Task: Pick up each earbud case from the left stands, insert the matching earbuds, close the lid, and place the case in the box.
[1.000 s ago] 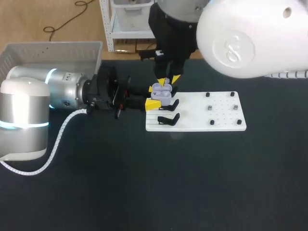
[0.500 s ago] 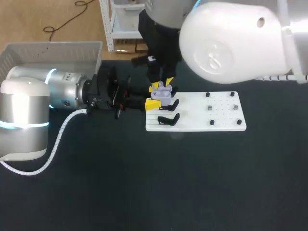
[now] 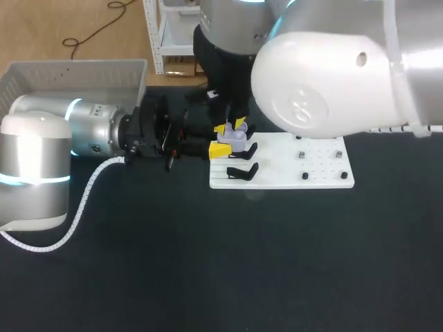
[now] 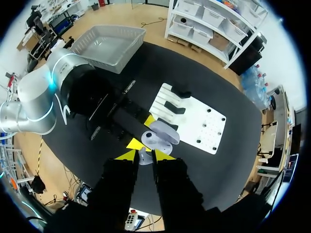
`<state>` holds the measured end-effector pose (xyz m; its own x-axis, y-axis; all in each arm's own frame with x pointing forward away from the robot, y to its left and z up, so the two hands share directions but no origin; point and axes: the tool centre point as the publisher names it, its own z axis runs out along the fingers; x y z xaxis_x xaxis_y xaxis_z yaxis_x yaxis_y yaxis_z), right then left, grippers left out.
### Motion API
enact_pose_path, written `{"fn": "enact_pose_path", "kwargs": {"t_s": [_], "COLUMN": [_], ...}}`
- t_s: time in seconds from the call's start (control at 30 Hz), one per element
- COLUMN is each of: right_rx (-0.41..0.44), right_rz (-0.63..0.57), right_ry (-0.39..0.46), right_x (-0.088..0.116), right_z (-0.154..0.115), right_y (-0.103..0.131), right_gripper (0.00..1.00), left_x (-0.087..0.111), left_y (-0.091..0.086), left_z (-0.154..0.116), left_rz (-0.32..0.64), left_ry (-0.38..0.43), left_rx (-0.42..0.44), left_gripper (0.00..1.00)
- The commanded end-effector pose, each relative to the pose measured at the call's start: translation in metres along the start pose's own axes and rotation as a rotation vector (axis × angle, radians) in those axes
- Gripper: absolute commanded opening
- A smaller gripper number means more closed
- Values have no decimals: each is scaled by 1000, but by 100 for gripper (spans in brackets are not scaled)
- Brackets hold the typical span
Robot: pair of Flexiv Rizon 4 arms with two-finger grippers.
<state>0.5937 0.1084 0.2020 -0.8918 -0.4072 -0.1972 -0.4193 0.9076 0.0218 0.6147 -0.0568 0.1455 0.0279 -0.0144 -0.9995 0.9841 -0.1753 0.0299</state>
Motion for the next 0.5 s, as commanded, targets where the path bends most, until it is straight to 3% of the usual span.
{"fn": "enact_pose_path", "kwargs": {"t_s": [0.03,0.5], "right_rx": [4,12], "right_rz": [4,22], "right_ry": [-7,-17], "right_x": [0,-5], "right_z": [4,13], "right_y": [-1,-5], "right_gripper": [0,0], "left_x": [0,0], "left_y": [1,1], "left_z": [0,0], "left_rz": [0,0], "left_ry": [0,0], "left_rx": [3,3], "left_gripper": [0,0]}}
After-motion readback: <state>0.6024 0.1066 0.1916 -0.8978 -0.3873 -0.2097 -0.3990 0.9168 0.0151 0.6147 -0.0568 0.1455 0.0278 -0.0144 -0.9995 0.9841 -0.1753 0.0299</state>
